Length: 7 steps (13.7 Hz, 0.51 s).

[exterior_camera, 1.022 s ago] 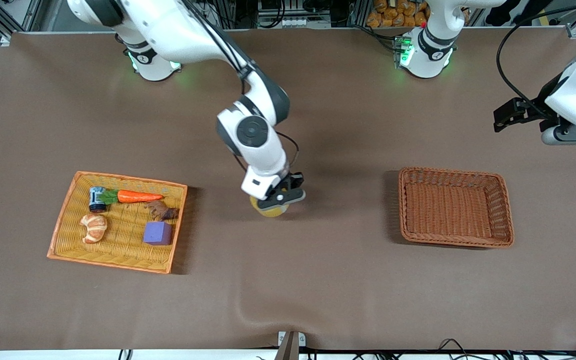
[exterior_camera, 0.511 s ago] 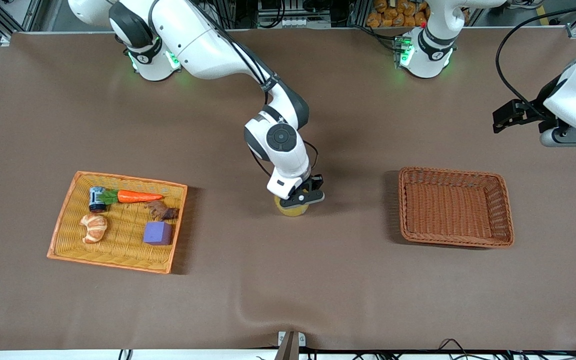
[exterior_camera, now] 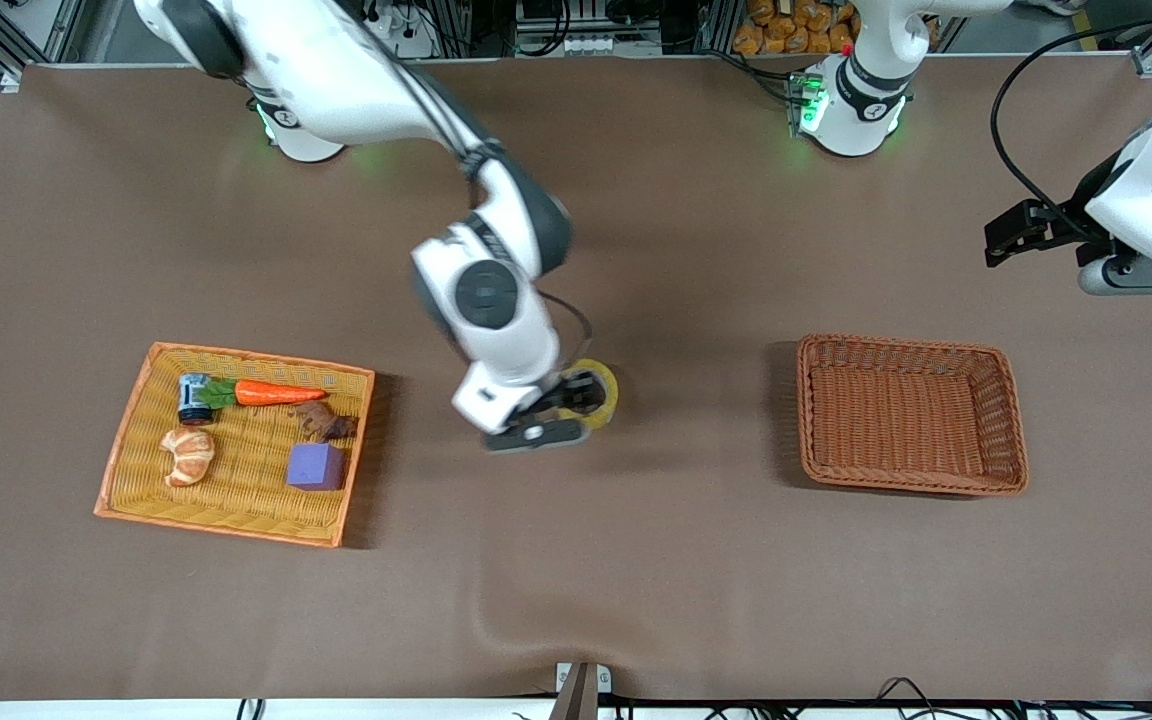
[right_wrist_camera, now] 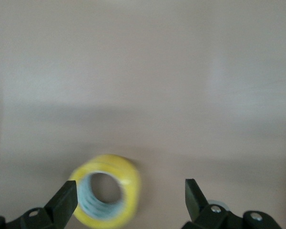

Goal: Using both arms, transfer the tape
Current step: 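Set the tape roll on the table midway and open the right gripper, then withdraw the right gripper while the left gripper reaches toward the tape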

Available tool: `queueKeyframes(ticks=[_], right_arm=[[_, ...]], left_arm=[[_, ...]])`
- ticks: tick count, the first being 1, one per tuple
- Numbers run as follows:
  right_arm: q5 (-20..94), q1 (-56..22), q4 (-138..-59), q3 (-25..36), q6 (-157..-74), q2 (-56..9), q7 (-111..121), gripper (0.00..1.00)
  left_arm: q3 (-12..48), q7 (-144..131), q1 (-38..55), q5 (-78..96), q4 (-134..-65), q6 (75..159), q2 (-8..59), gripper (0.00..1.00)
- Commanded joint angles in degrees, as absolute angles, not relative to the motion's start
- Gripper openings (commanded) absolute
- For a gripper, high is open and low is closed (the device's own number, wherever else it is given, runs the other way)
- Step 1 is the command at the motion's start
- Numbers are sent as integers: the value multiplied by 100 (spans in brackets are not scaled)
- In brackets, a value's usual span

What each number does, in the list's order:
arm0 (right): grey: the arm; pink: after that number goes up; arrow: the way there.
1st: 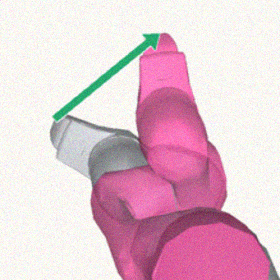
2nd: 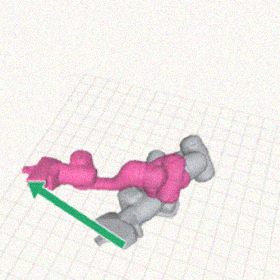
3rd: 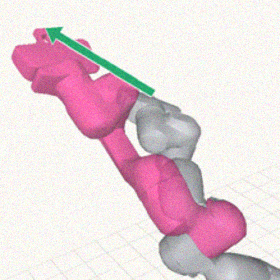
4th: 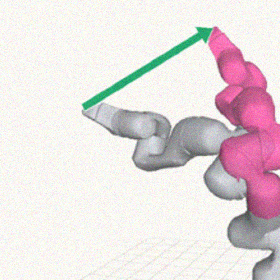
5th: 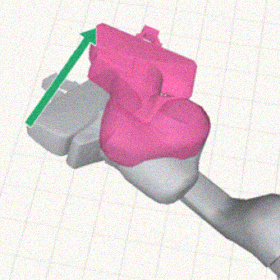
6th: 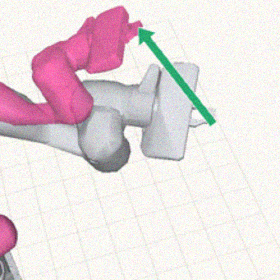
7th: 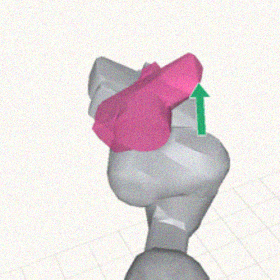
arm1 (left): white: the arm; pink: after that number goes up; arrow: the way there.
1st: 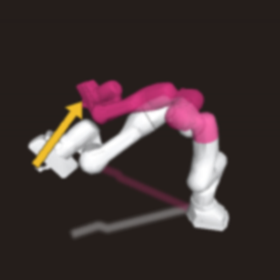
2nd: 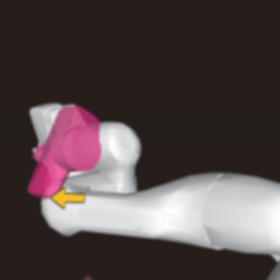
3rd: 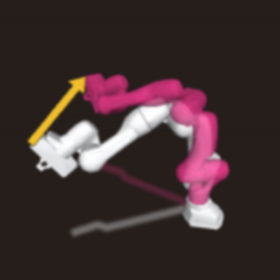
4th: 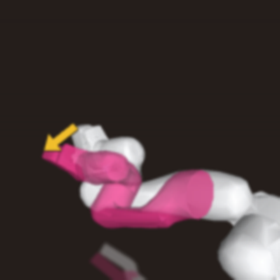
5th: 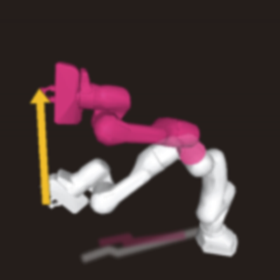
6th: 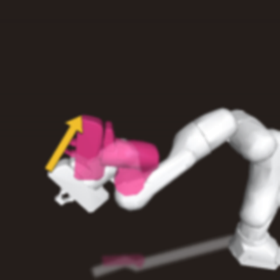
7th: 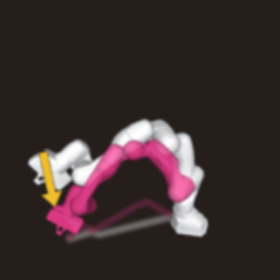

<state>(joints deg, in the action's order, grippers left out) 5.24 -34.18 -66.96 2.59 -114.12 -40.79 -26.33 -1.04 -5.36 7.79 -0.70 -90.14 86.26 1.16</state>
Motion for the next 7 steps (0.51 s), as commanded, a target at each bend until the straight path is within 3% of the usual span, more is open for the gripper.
queueKeyframes(ticks=[1,7], right_arm=[[378,-2850,-6979,211,-10821,-3385,-2339,100],[308,-1681,-6970,228,-9896,-2856,-1030,100]], left_arm=[[-9,-571,896,105,-8912,8630,386,100],[316,-2220,1615,255,-8912,9570,1265,100]])
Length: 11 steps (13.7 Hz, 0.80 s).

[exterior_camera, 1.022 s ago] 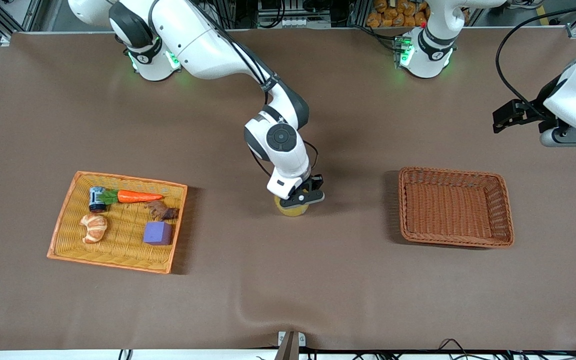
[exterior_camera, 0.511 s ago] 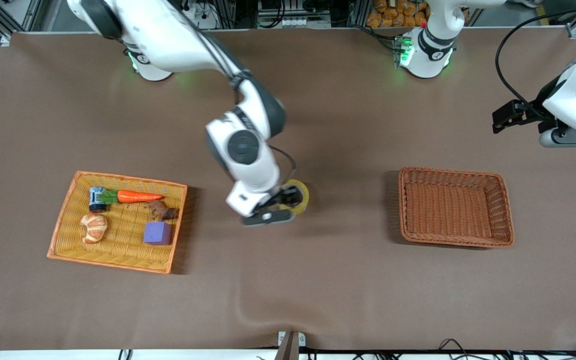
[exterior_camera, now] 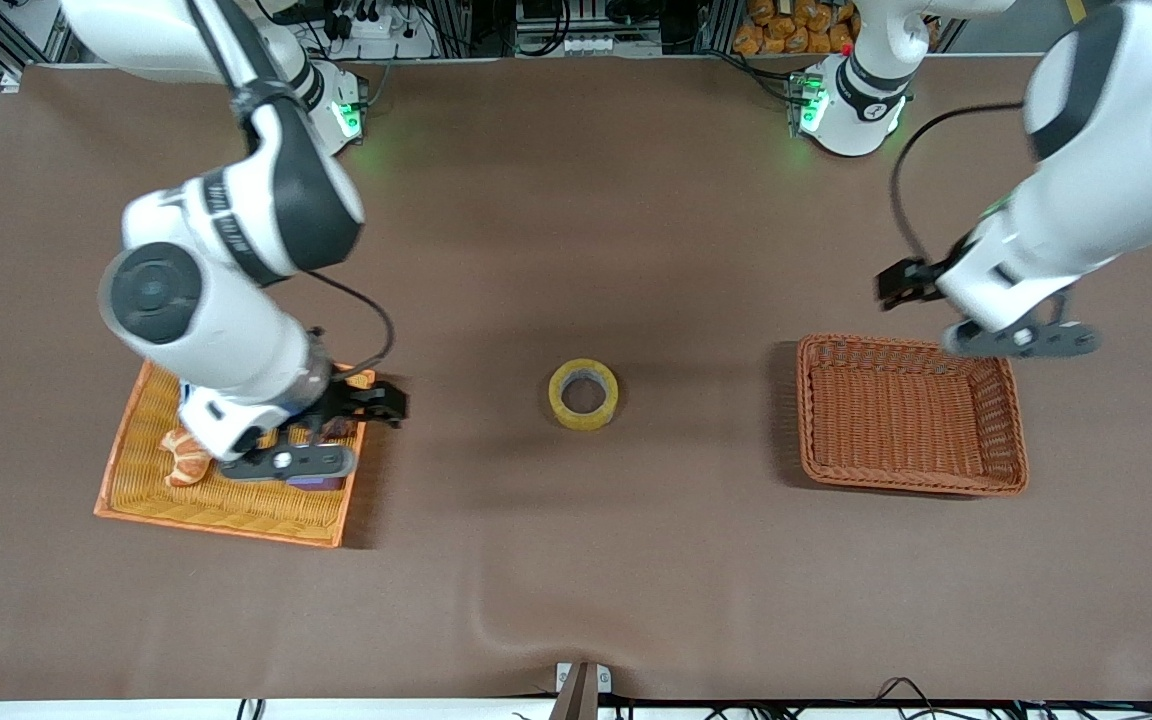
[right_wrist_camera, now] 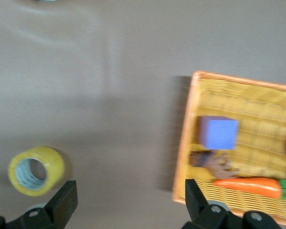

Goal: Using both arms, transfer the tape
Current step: 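Withdraw the right gripper while the left gripper reaches toward the tape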

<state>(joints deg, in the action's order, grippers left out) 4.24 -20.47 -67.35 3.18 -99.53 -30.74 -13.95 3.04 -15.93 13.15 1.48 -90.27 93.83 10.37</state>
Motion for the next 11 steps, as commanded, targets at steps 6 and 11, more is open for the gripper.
queueKeyframes(ticks=[6,11], right_arm=[[-70,-705,-7031,246,-9914,-2690,-932,100],[-9,-71,-8204,229,-10097,-1525,-782,100]], left_arm=[[325,-4172,2722,351,-8816,10466,2327,100],[273,-4333,3523,273,-8183,11660,3593,100]])
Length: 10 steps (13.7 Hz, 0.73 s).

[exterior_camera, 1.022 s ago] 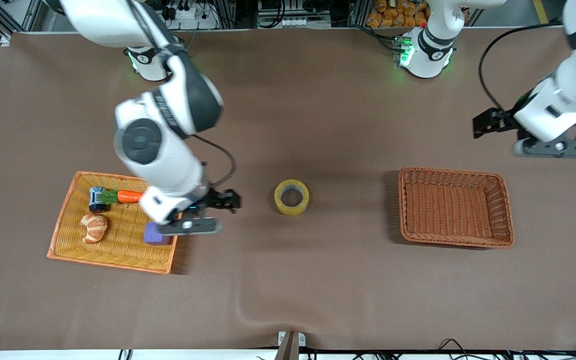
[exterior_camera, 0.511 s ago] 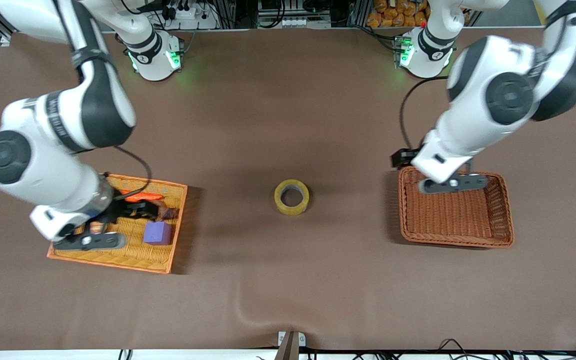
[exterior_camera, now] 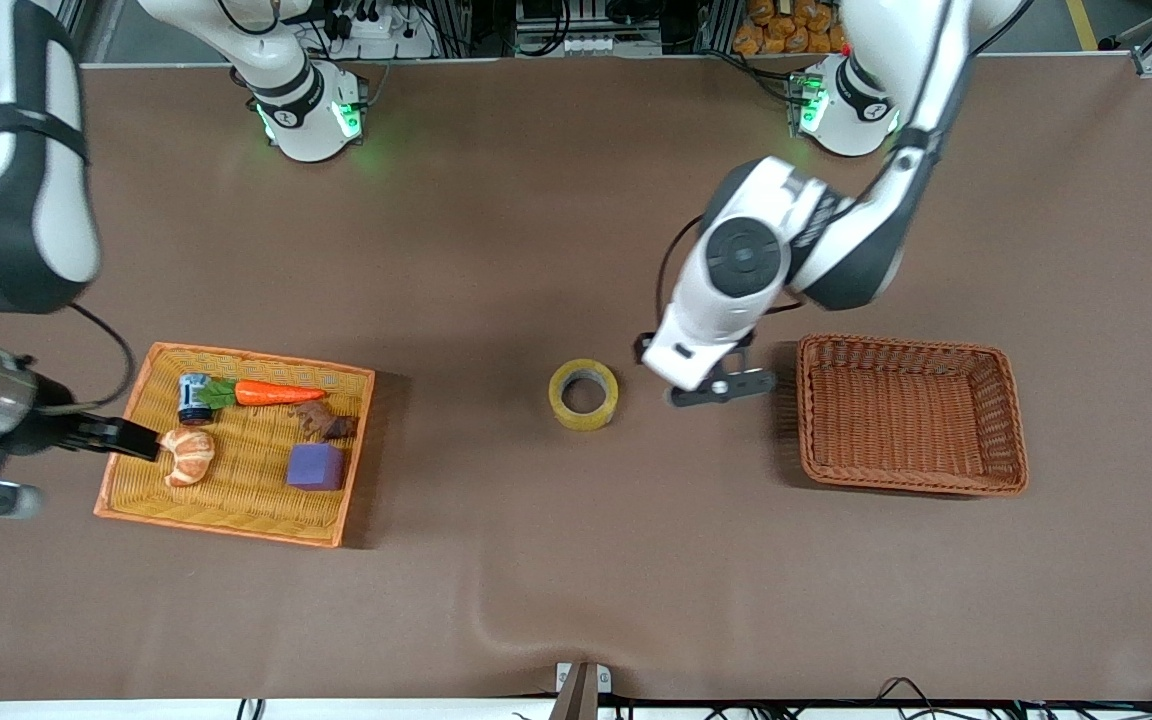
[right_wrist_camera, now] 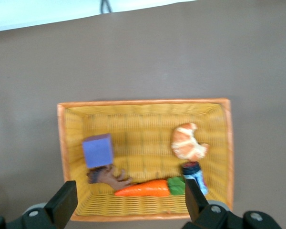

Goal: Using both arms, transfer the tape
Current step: 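Withdraw the right gripper while the left gripper reaches toward the tape, then lower the left gripper onto the tape roll and grasp it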

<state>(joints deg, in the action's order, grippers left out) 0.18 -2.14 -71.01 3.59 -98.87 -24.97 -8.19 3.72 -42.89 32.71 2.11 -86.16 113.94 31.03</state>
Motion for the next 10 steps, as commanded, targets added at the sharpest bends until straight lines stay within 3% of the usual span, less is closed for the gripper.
queueKeyframes(ticks=[1,3,7,10], right_arm=[[-9,-70,-8661,237,-10386,-1120,-782,100],[-17,0,-9271,237,-10635,-565,-434,100],[-26,70,-9009,272,-9661,-449,228,100],[-18,342,-9228,272,-9563,-36,623,100]], left_arm=[[272,-4333,3551,272,-8183,11837,3682,100],[272,-4289,3568,264,-8183,11987,3857,100],[272,-4263,3806,272,-8183,12611,4201,100],[272,-4307,3876,264,-8183,12814,4420,100]])
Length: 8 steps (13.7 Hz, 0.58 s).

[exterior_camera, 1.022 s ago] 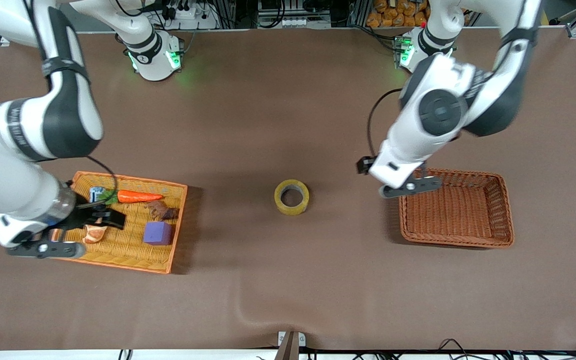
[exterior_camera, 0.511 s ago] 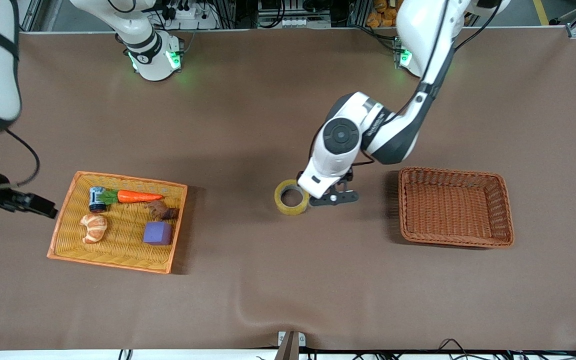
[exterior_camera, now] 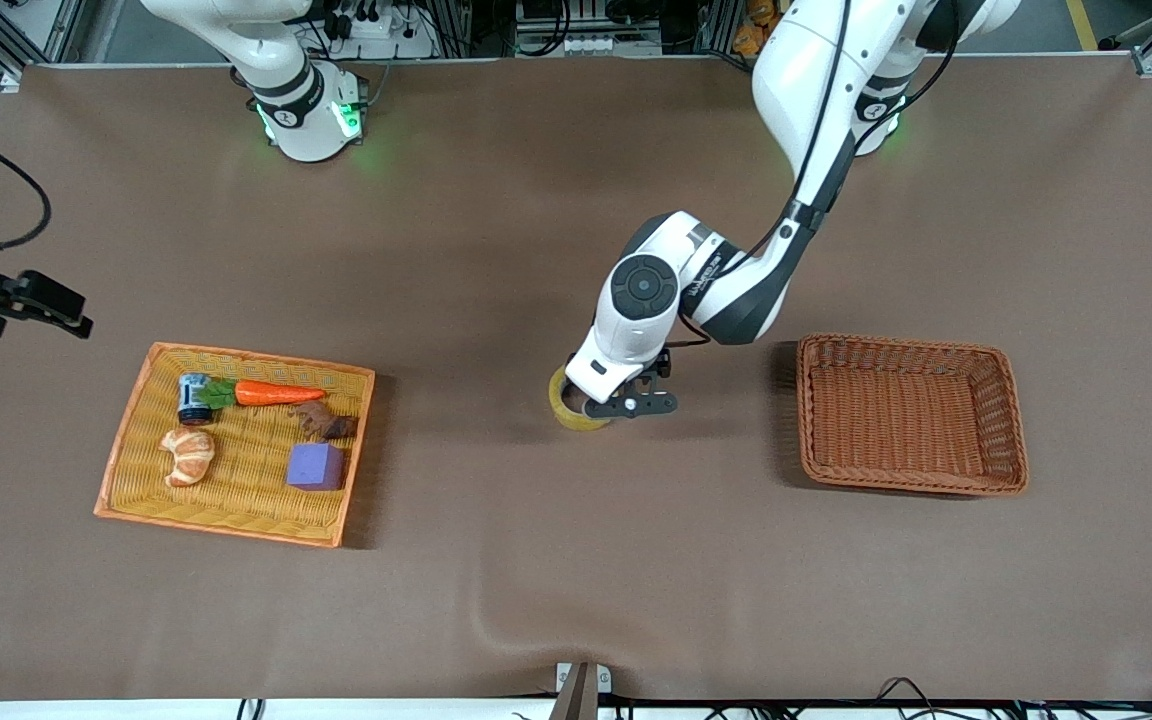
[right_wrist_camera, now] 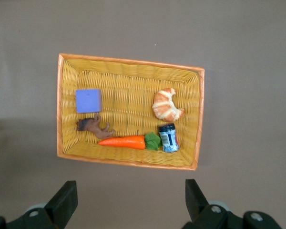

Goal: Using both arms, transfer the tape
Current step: 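Lower the left gripper onto the tape roll and grasp it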

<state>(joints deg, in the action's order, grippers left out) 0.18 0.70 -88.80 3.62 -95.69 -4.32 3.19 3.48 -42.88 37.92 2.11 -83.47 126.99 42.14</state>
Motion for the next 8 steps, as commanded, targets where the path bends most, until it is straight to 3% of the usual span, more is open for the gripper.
queueKeyframes(ticks=[1,3,4,7,8], right_arm=[[-26,343,-9107,264,-9554,-70,563,100],[-88,351,-9000,264,-9362,-62,597,100],[-97,412,-8948,272,-9178,-70,606,100],[-79,519,-8947,264,-9114,-79,607,100],[-62,501,-8947,255,-9106,-88,589,100]], left_arm=[[272,-4281,3876,264,-8183,12858,4464,100],[264,-4263,3876,264,-8174,12954,4605,99],[272,-4271,3876,264,-8174,13077,4666,93],[264,-4236,3885,264,-8174,13227,4728,65],[272,-4236,3885,264,-8174,13245,4755,51]])
